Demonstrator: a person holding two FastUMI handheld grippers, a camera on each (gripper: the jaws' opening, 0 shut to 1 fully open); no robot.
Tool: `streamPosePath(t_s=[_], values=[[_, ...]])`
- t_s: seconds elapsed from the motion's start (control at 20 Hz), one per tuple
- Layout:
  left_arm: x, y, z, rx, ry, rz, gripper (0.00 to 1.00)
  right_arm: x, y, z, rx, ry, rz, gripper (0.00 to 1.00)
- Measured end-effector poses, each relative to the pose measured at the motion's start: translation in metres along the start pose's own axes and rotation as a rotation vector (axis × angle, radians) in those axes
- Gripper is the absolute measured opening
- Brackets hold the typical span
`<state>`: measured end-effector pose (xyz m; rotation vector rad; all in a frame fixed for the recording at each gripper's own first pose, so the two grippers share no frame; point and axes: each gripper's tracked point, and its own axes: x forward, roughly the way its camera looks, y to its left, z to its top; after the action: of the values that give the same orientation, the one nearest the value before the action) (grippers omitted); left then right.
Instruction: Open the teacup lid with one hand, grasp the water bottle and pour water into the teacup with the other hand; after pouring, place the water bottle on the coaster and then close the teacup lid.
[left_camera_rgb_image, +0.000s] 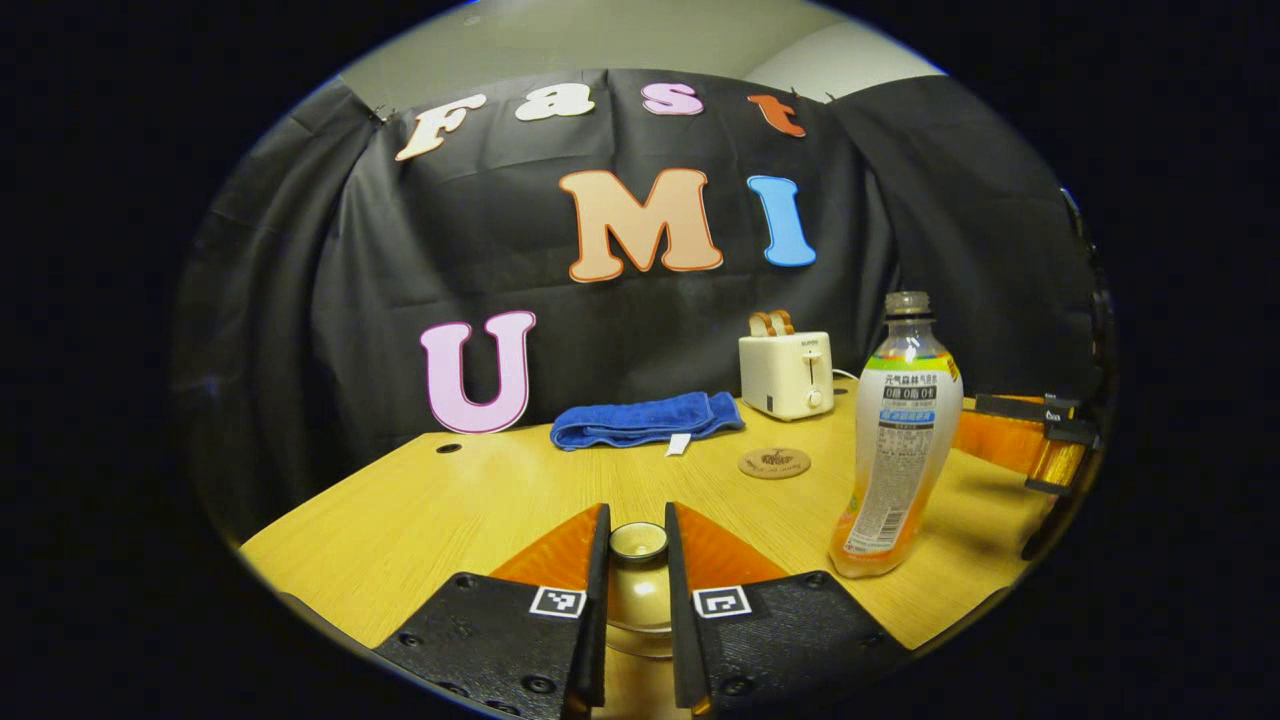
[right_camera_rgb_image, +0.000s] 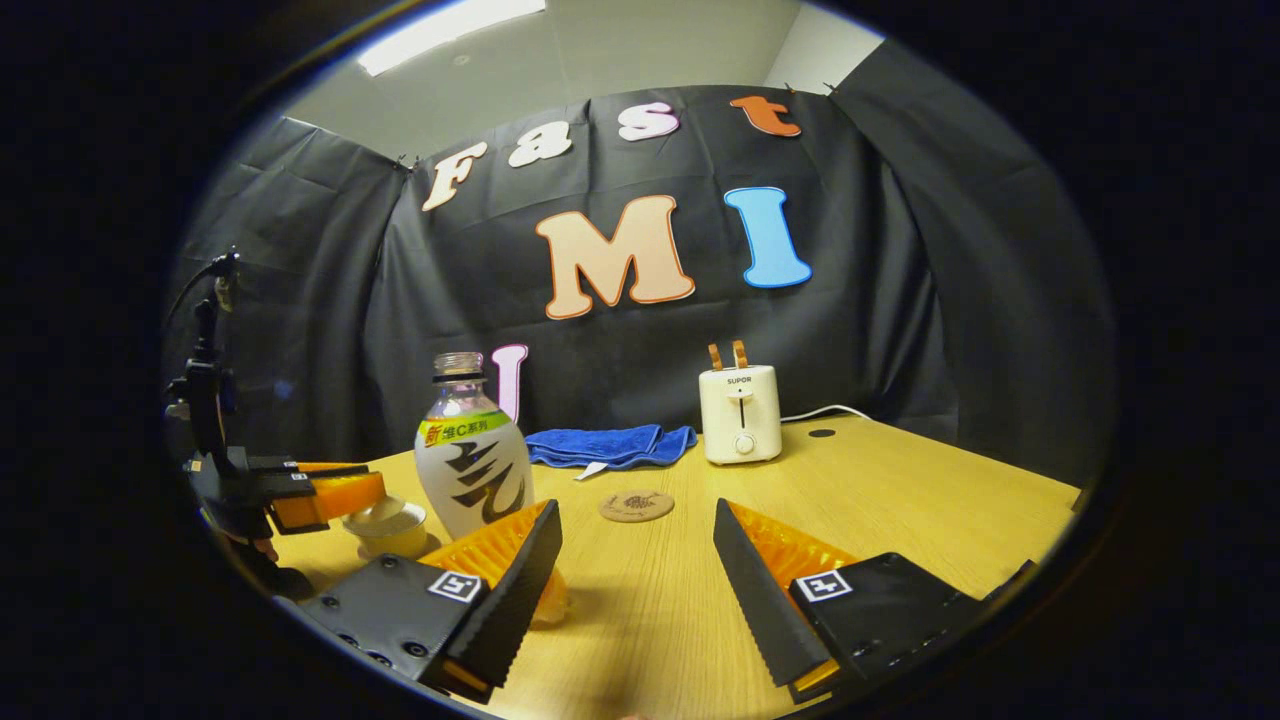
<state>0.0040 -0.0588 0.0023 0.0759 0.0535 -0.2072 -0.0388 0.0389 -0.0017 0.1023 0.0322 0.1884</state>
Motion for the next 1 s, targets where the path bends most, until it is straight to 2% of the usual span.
streamPosePath(t_s=[0.3, 0.4, 1.0], values=[[-0.015, 0.013, 0.01, -0.017, -0.03, 0.028, 0.24, -0.017, 0.053, -0.006, -0.053, 0.012, 0.151, 0.96], [-0.019, 0.016, 0.013, -0.022, -0.037, 0.032, 0.24, -0.015, 0.065, -0.011, -0.069, 0.021, 0.172, 0.96], [-0.031, 0.051, 0.015, -0.047, -0.056, 0.086, 0.24, 0.029, 0.091, -0.034, -0.122, 0.114, 0.154, 0.96]])
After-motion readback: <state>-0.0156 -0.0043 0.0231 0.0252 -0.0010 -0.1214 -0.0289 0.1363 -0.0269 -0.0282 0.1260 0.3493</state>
